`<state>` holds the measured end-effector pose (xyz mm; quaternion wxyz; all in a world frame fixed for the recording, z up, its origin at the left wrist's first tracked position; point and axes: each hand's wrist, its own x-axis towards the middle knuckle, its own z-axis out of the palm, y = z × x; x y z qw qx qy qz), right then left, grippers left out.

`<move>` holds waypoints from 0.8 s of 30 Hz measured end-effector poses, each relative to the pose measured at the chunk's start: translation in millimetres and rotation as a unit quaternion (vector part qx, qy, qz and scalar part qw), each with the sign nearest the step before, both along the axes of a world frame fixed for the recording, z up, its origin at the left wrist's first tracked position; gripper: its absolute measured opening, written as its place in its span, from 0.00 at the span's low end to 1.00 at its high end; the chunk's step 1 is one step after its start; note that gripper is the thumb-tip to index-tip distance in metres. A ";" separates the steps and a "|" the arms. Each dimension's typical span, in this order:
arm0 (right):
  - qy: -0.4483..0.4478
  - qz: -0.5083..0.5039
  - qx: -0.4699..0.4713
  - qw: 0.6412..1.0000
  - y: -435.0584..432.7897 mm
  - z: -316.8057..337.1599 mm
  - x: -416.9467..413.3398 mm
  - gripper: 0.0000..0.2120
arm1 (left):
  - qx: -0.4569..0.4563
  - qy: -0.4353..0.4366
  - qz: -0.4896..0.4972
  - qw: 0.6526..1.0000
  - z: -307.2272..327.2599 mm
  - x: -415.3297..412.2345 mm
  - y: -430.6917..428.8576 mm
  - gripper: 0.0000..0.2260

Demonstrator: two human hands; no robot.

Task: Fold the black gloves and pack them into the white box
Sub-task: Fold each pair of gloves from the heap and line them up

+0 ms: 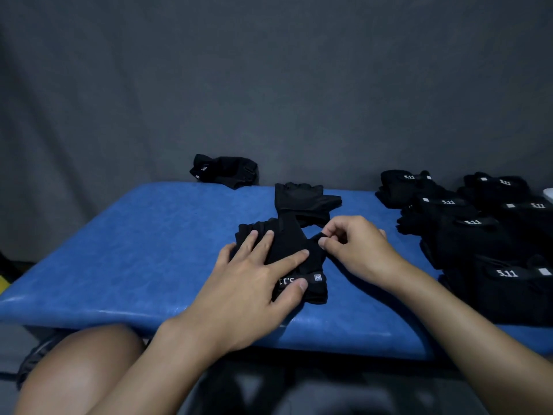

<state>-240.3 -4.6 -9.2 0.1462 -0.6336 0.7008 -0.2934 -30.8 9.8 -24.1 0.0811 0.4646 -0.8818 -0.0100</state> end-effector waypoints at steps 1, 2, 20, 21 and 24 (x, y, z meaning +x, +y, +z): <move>0.003 -0.001 0.002 1.000 0.2 0.2 0.2 0.07 | 0.000 -0.001 -0.001 1.000 0.4 -0.2 0.2 0.30; 0.005 -0.003 0.005 1.000 -0.2 -0.6 0.3 0.07 | -0.001 -0.002 -0.003 1.000 0.6 -0.2 0.2 0.30; 0.004 0.253 -0.060 0.966 32.9 1.9 3.8 0.12 | 0.076 0.179 -0.053 0.979 5.5 46.0 -4.4 0.35; 0.000 0.256 -0.045 0.966 34.0 3.9 3.5 0.13 | 0.078 0.174 -0.055 0.980 5.0 47.8 -4.0 0.36; -0.004 0.266 -0.008 0.964 37.3 7.5 1.6 0.18 | 0.078 0.176 -0.058 0.979 1.9 48.3 -4.3 0.37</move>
